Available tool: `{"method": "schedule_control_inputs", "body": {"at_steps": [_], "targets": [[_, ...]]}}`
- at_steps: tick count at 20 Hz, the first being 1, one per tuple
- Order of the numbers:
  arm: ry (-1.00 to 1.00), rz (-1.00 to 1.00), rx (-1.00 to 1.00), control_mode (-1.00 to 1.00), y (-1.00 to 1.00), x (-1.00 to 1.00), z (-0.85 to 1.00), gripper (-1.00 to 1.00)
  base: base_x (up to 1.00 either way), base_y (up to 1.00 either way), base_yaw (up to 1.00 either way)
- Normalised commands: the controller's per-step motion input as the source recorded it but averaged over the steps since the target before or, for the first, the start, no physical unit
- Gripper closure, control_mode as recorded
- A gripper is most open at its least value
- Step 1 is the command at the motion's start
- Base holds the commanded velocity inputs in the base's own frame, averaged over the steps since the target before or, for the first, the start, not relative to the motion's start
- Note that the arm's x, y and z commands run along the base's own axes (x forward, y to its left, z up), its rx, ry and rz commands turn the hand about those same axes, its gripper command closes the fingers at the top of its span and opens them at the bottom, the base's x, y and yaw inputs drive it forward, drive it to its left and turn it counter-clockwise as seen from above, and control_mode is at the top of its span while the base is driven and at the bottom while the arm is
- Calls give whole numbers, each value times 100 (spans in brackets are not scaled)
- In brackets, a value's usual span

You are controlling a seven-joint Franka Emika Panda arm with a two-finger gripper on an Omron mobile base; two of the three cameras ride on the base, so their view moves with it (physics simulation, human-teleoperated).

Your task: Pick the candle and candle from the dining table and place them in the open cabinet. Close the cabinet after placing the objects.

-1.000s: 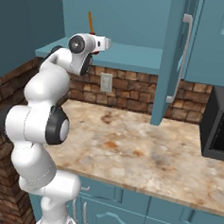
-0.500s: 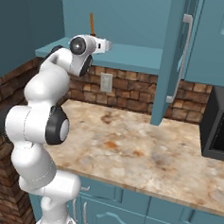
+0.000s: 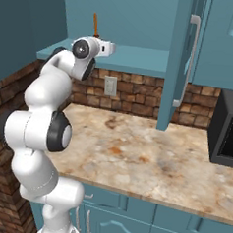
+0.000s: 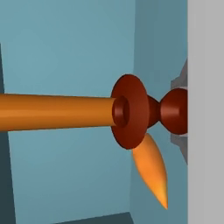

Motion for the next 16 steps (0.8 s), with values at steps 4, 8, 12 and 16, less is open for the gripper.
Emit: {"method": "schedule_control_inputs", "body": {"at_steps": [4,8,12,16], "targets": [[-13,0,0,-100,0,-23,-15,100,0,0,0],[-6,0,0,-100,0,-10,-17,100,0,0,0],[0,0,0,-100,0,0,-18,100,0,0,0],[0,0,0,-100,0,2,-4,-100,0,0,0]]}}
